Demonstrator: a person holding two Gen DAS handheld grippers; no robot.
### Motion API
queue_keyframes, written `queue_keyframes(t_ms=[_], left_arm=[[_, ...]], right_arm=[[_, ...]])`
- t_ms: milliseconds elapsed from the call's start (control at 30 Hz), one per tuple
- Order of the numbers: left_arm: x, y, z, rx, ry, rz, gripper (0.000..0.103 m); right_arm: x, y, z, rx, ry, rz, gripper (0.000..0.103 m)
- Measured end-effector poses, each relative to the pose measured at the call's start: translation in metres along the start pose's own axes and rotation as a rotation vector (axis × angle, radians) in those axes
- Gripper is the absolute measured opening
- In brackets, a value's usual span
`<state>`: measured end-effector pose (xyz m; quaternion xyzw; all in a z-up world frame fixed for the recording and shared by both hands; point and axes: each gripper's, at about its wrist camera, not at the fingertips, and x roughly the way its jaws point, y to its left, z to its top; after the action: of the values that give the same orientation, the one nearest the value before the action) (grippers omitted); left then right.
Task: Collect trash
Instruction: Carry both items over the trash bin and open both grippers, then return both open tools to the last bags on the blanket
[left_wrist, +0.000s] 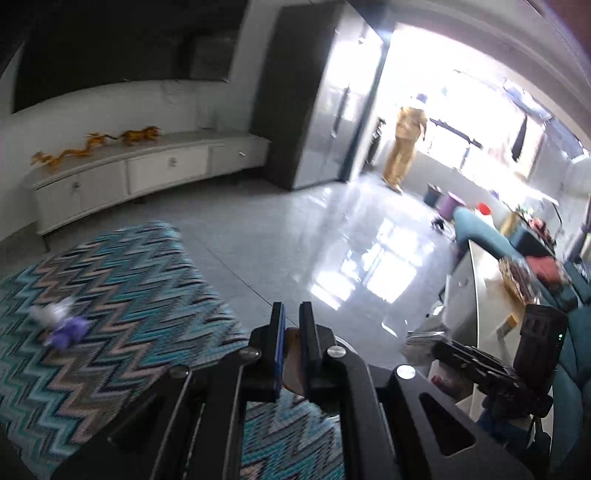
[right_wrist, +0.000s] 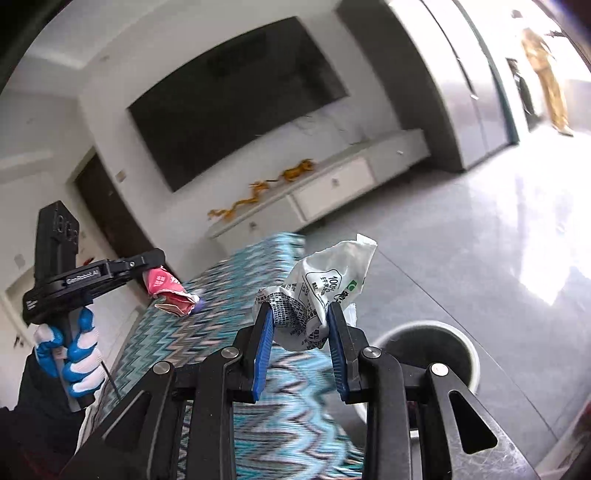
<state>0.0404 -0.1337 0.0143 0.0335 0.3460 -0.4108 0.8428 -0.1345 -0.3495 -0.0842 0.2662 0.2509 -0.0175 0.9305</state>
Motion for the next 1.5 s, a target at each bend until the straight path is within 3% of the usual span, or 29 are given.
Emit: queue_keyframes(t_ms=[333, 667, 700, 767, 833, 1100, 1267, 1400, 1500], left_arm=[[0.133, -0.053, 0.005, 0.099, 0.168, -0.051, 0.008], [0.202, -0.060, -0.010, 0.104, 0.249, -0.091, 0.010], [0.206, -0.059, -0.011, 0.098, 0.255, -0.096, 0.011], [0.212, -0.057, -0.013, 0.086, 0.264, -0.104, 0.023], [0.212, -0.053, -0.014, 0.067, 0.260, -0.103, 0.038], [0.181, -0.048, -0.014, 0.057, 0.211, -0.060, 0.040], [0.134, -0.045, -0.014, 0.076, 0.122, 0.034, 0.040], [0.097, -0.044, -0.015, 0.088, 0.051, 0.110, 0.055], [0.069, -0.042, -0.017, 0.102, 0.001, 0.162, 0.056]], right_arm=[[0.053, -0.073, -0.001, 0.128, 0.086, -0.077, 0.035], [0.096, -0.100, -0.010, 0.180, 0.153, -0.143, 0.043], [0.099, -0.103, -0.011, 0.186, 0.157, -0.152, 0.048], [0.100, -0.108, -0.016, 0.193, 0.162, -0.162, 0.053], [0.101, -0.109, -0.018, 0.199, 0.167, -0.169, 0.055], [0.092, -0.089, -0.016, 0.176, 0.149, -0.149, 0.059], [0.076, -0.066, -0.009, 0.135, 0.120, -0.123, 0.061], [0.064, -0.043, -0.002, 0.103, 0.092, -0.110, 0.064], [0.056, -0.027, 0.001, 0.077, 0.079, -0.103, 0.066]])
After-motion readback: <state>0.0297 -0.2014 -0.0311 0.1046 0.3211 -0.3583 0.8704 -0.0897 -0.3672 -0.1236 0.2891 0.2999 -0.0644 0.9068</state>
